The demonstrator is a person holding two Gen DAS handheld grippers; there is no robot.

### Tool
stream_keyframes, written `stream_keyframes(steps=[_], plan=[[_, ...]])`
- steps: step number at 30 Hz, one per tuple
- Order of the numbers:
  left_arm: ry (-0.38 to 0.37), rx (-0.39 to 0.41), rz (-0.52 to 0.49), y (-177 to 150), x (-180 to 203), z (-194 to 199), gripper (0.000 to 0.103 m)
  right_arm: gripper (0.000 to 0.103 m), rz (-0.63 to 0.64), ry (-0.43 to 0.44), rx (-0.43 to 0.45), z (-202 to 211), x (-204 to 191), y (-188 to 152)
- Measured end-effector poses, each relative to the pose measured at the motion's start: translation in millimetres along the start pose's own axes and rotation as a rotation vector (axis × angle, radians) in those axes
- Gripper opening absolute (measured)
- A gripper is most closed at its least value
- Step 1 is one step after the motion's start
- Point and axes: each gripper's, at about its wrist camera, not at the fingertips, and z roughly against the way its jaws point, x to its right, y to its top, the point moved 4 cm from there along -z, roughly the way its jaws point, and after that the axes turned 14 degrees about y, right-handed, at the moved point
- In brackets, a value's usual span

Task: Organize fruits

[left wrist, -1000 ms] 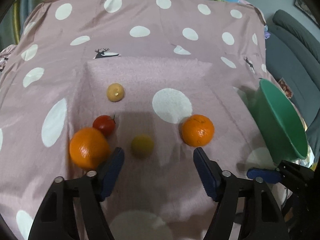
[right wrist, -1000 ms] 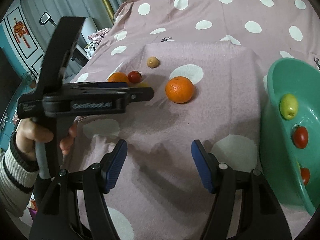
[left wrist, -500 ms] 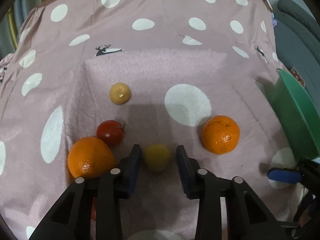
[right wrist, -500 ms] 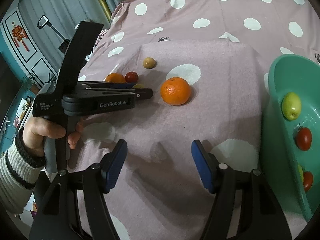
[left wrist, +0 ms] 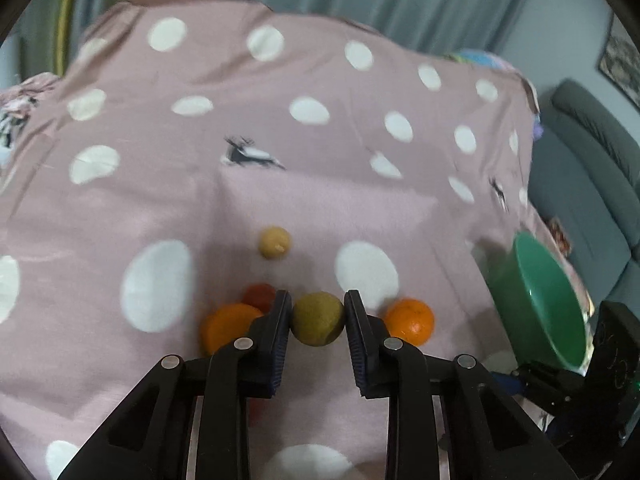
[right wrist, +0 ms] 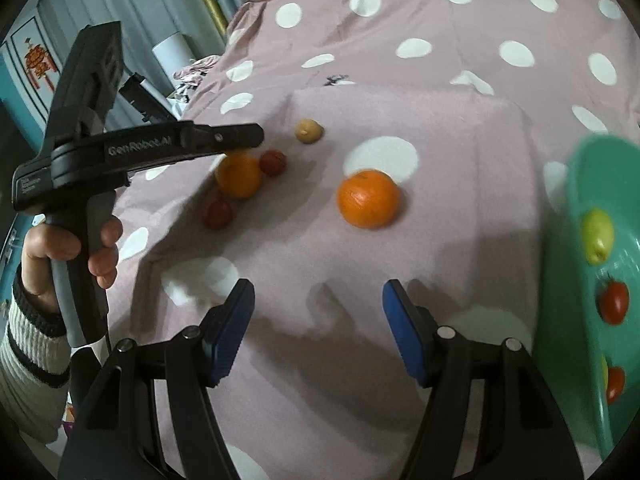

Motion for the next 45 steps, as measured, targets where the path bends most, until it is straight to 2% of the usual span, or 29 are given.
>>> stream_keyframes(steps=[5,11,14,21,22,25,27,32,35,45], plan=[[0.023,0.023,0.054,4,-29,4,0.028,0.067,0.069,0.011,0.032,-13,-14,38],[0.023,0.027,0.1,3,-51,1,0.028,0.065,0.027,0.039,0.031,-52,1,91],[0.025,0.022,0.111,5,-59,-3,0.028,0.06,-0.006,0.044,0.002,-78,11,111],[0.024,0.018,0.109,12,-64,-13,0.028,0.049,-0.021,0.021,-0.046,-118,21,131],[0.023,0.017,0.108,11,-64,-13,0.028,0.044,-0.02,0.021,-0.054,-123,22,133],[0.022,0.013,0.108,10,-65,-15,0.028,0.033,-0.019,0.001,-0.094,-135,25,134],[0.025,0.009,0.109,8,-66,-15,0.028,0.028,0.025,-0.037,-0.098,-138,24,136],[0.025,0.011,0.109,6,-63,-10,0.028,0.028,-0.001,-0.026,-0.092,-134,28,135],[0.021,0.016,0.098,4,-60,-3,0.028,0.028,-0.024,0.025,-0.064,-119,23,129],[0.009,0.024,0.066,-18,-37,27,0.028,0.028,-0.044,0.113,-0.011,-50,-9,74]])
